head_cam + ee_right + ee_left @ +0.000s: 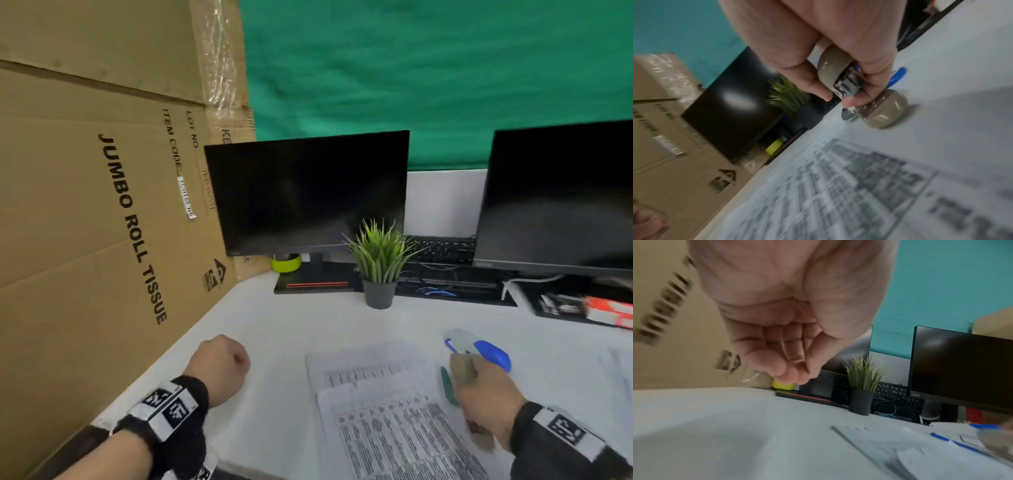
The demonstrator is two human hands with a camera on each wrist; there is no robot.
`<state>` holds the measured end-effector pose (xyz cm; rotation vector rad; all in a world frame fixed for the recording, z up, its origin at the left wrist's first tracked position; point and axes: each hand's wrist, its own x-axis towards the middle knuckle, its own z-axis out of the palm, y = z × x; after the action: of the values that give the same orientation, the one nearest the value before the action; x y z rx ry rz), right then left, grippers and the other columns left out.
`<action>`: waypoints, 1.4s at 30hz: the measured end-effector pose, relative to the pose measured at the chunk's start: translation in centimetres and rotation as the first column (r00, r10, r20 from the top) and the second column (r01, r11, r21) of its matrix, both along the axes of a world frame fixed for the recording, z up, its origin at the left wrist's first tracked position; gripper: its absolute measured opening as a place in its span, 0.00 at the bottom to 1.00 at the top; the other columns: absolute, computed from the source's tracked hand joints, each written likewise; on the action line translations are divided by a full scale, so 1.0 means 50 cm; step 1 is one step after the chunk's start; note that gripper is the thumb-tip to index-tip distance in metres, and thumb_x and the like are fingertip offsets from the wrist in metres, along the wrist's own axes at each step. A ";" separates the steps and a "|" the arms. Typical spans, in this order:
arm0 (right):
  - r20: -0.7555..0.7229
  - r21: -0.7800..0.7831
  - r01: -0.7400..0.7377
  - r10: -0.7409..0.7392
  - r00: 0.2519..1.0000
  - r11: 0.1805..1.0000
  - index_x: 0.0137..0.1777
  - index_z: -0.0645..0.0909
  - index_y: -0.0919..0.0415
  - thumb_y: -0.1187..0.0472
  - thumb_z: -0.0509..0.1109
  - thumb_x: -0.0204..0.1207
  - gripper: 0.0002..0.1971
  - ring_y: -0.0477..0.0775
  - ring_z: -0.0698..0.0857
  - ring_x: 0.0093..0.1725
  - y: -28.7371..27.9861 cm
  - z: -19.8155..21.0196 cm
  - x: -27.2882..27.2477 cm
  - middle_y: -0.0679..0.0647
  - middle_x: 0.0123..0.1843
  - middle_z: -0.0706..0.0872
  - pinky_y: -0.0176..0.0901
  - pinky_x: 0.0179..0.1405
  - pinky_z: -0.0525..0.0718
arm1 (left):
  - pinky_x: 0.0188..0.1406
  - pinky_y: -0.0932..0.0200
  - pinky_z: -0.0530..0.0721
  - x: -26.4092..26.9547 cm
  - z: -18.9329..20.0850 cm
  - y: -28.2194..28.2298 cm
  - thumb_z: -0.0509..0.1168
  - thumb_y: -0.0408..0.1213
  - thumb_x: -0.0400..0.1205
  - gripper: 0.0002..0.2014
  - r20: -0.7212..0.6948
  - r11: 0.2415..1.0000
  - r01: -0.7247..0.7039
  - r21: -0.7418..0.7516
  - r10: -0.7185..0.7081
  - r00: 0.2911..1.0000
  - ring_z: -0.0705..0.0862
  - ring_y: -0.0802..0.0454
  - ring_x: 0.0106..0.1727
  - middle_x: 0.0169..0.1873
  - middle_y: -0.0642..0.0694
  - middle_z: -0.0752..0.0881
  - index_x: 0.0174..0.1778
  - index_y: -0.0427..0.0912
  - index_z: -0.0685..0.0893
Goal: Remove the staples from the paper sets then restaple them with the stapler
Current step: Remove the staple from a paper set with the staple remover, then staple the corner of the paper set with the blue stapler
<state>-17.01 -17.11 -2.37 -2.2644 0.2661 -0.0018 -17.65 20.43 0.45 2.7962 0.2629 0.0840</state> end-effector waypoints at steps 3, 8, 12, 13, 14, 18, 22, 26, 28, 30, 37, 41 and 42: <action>-0.070 -0.004 0.055 -0.055 0.996 0.998 0.49 0.78 0.68 0.67 0.58 0.81 0.07 0.57 0.76 0.34 -0.054 -0.025 0.025 0.58 0.35 0.77 0.41 0.36 0.73 | 0.38 0.63 0.80 0.076 0.000 -0.044 0.59 0.32 0.77 0.10 -0.069 0.998 -0.013 0.062 0.017 0.997 0.87 0.48 0.44 0.41 0.46 0.89 0.33 0.45 0.83; -0.093 0.109 0.079 -0.069 0.993 0.991 0.49 0.80 0.68 0.72 0.61 0.77 0.07 0.55 0.75 0.29 -0.079 -0.025 0.059 0.61 0.36 0.80 0.39 0.28 0.70 | 0.44 0.61 0.84 0.080 0.028 0.023 0.64 0.33 0.80 0.08 -0.275 0.983 0.006 0.185 0.046 0.960 0.88 0.50 0.49 0.47 0.46 0.90 0.43 0.41 0.89; -0.120 0.111 -0.039 0.052 0.991 0.993 0.56 0.75 0.57 0.71 0.63 0.76 0.12 0.58 0.79 0.34 -0.005 -0.001 0.086 0.61 0.40 0.83 0.41 0.32 0.76 | 0.34 0.68 0.81 -0.011 0.056 0.108 0.67 0.30 0.79 0.09 -0.336 0.983 -0.074 0.169 0.128 0.933 0.84 0.60 0.35 0.38 0.53 0.90 0.38 0.45 0.90; -0.099 0.107 -0.071 0.082 0.992 0.992 0.61 0.76 0.60 0.71 0.63 0.77 0.14 0.59 0.80 0.38 0.022 0.008 0.089 0.64 0.44 0.84 0.42 0.36 0.77 | 0.28 0.70 0.78 -0.036 0.053 0.129 0.67 0.27 0.76 0.11 -0.347 0.981 -0.111 0.162 0.162 0.924 0.81 0.62 0.28 0.31 0.55 0.88 0.32 0.46 0.89; -0.076 0.096 -0.089 0.096 0.992 0.991 0.66 0.76 0.62 0.70 0.64 0.78 0.17 0.60 0.80 0.42 0.046 0.012 0.096 0.65 0.48 0.85 0.43 0.40 0.77 | 0.23 0.71 0.76 -0.059 0.048 0.149 0.67 0.26 0.73 0.12 -0.347 0.975 -0.151 0.162 0.199 0.917 0.79 0.63 0.25 0.26 0.56 0.87 0.29 0.47 0.88; 0.033 0.031 -0.181 0.180 0.983 0.983 0.62 0.76 0.71 0.58 0.61 0.83 0.16 0.61 0.79 0.42 0.123 0.031 0.096 0.64 0.45 0.81 0.46 0.44 0.74 | 0.25 0.71 0.78 -0.125 0.026 0.204 0.75 0.35 0.70 0.10 -0.314 0.948 -0.222 0.229 0.288 0.904 0.84 0.60 0.30 0.24 0.56 0.85 0.24 0.47 0.85; 0.058 -0.022 -0.174 0.175 0.983 0.984 0.62 0.75 0.69 0.58 0.59 0.84 0.15 0.63 0.79 0.45 0.128 0.041 0.099 0.68 0.52 0.83 0.48 0.47 0.76 | 0.43 0.66 0.84 -0.135 0.017 0.209 0.63 0.27 0.75 0.12 -0.321 0.952 -0.227 0.206 0.285 0.903 0.87 0.53 0.43 0.41 0.51 0.89 0.39 0.48 0.88; 0.052 0.012 -0.064 0.064 0.997 0.998 0.75 0.71 0.64 0.50 0.62 0.82 0.25 0.63 0.79 0.50 0.071 0.034 0.117 0.67 0.64 0.81 0.48 0.53 0.76 | 0.47 0.64 0.79 -0.111 0.028 0.157 0.62 0.32 0.81 0.10 -0.224 0.968 -0.178 0.178 0.216 0.950 0.83 0.51 0.48 0.47 0.49 0.86 0.50 0.47 0.88; 0.037 -0.030 -0.026 0.027 0.999 0.999 0.72 0.73 0.66 0.54 0.65 0.81 0.23 0.62 0.79 0.46 0.034 0.018 0.136 0.67 0.59 0.83 0.45 0.47 0.76 | 0.50 0.66 0.75 -0.094 0.029 0.104 0.59 0.30 0.82 0.13 -0.223 0.992 -0.052 0.112 0.076 0.972 0.80 0.52 0.51 0.52 0.51 0.82 0.56 0.49 0.85; 0.024 -0.108 -0.001 0.004 1.000 0.994 0.64 0.79 0.67 0.64 0.67 0.79 0.15 0.60 0.77 0.43 -0.001 -0.006 0.162 0.64 0.49 0.81 0.45 0.46 0.76 | 0.57 0.66 0.75 -0.075 0.027 0.031 0.65 0.39 0.82 0.14 -0.237 0.994 0.108 -0.004 -0.106 0.966 0.79 0.54 0.57 0.58 0.54 0.80 0.63 0.52 0.81; 0.058 -0.380 0.137 -0.124 0.991 0.915 0.59 0.79 0.66 0.55 0.62 0.80 0.15 0.67 0.81 0.58 -0.059 0.019 0.221 0.67 0.61 0.83 0.51 0.56 0.78 | 0.66 0.54 0.77 -0.015 0.011 -0.226 0.69 0.60 0.76 0.35 -0.426 0.933 0.348 -0.089 -0.351 0.834 0.77 0.49 0.64 0.68 0.49 0.75 0.74 0.46 0.71; 0.048 -0.690 0.150 -0.163 0.986 0.708 0.64 0.76 0.52 0.46 0.64 0.76 0.19 0.63 0.75 0.65 -0.111 0.046 0.222 0.58 0.66 0.79 0.52 0.61 0.76 | 0.64 0.48 0.82 0.006 0.003 -0.270 0.74 0.59 0.73 0.37 -0.548 0.907 0.414 0.079 -0.307 0.778 0.79 0.44 0.63 0.65 0.43 0.78 0.71 0.40 0.73; -0.025 -0.705 0.095 -0.159 0.987 0.703 0.62 0.76 0.53 0.46 0.63 0.76 0.18 0.61 0.77 0.65 -0.131 0.036 0.228 0.58 0.65 0.80 0.50 0.60 0.76 | 0.62 0.48 0.83 0.010 0.002 -0.274 0.75 0.58 0.72 0.36 -0.556 0.905 0.412 0.104 -0.291 0.778 0.80 0.45 0.61 0.63 0.44 0.79 0.68 0.39 0.74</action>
<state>-5.62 -23.65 -0.57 -3.0151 0.5436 -0.0978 -17.15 6.75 0.55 2.9755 -0.1722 -0.8124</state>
